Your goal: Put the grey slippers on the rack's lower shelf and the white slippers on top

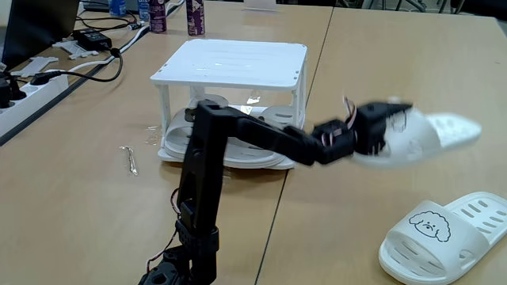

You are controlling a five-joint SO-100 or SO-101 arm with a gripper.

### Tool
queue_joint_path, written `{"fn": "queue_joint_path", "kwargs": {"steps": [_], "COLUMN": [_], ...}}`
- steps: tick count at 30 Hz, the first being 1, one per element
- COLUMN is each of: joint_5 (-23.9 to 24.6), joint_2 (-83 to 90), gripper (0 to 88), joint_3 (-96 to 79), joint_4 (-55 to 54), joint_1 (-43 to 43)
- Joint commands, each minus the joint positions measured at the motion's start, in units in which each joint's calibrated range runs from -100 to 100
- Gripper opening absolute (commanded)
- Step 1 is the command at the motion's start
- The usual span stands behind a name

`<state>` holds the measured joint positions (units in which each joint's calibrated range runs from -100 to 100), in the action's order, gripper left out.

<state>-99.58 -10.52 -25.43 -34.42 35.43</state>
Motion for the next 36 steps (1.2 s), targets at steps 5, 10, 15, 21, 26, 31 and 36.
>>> {"fn": "queue_joint_path", "kwargs": {"steps": [5,10,15,21,26,31,36], "joint_5": [-0.42,-0.42,-0.42,-0.42,-0.42,-0.42,-0.42], "joint_2": [32.27,46.49,56.75,59.27,52.04,36.05,18.30], "gripper": [0.7,0.7,0.7,0.7,0.7,0.7,0.7], "joint_3": [3.37,2.47,-1.59,-9.71,-8.63,5.99,27.55], "joint_4": [21.31,30.28,30.97,30.97,30.80,30.71,30.71], "joint_1": [0.18,-3.03,-17.83,-41.19,-49.58,-49.74,-49.74]}}
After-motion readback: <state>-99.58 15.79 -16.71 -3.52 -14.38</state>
